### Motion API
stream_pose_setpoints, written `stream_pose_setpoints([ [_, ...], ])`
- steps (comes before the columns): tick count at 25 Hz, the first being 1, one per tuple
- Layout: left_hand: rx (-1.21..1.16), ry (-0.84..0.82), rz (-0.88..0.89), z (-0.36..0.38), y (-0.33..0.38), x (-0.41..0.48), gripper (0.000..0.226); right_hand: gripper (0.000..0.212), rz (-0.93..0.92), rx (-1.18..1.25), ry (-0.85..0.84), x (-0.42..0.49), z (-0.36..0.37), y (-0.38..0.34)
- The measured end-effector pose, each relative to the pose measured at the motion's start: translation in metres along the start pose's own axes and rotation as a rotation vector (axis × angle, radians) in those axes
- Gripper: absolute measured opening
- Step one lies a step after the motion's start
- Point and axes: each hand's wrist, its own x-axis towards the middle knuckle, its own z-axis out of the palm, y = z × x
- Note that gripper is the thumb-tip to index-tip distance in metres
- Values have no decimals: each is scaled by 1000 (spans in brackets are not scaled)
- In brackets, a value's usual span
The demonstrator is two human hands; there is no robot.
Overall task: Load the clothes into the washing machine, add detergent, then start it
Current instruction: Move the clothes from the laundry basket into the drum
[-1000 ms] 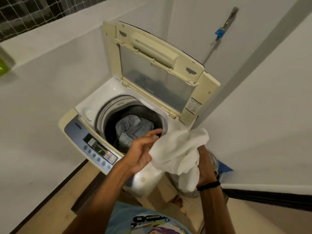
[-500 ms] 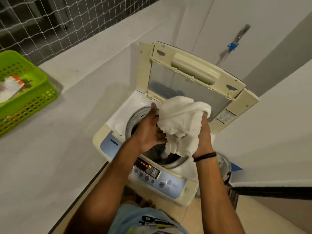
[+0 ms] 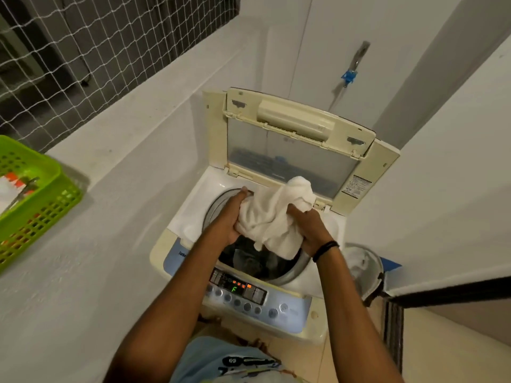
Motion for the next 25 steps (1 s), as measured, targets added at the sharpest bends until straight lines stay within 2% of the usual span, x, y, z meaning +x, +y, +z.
stream_pose_setpoints([
  [3,-12,-25,-24,-12,0,19,59,18,-181,-163,196,9,14,9],
  [6,144,21,140,-15,6,38,59,22,-232,-236,293,22,26,18],
  [8,282,48,172,-19,8,55,64,32,-193,-263,317,37,29,31],
  [10,508,70,29,-30,-1,76,83,52,-132,-432,337,55,21,56],
  [12,756,40,-57,-48,-17,94,92,70,77,-600,407,65,11,87],
  [13,817,42,-63,-54,-24,97,88,68,180,-638,443,65,6,100],
  [14,830,46,-38,-56,-29,96,79,55,232,-659,472,62,1,110],
  [16,820,42,32,-63,-35,97,50,24,239,-639,496,55,-3,120],
  [17,818,36,51,-66,-39,99,34,25,232,-606,504,53,-5,120],
  [20,821,56,54,-74,-46,105,40,25,225,-521,528,47,-9,118],
  [25,798,42,62,-79,-55,102,32,26,180,-476,549,41,-7,109],
])
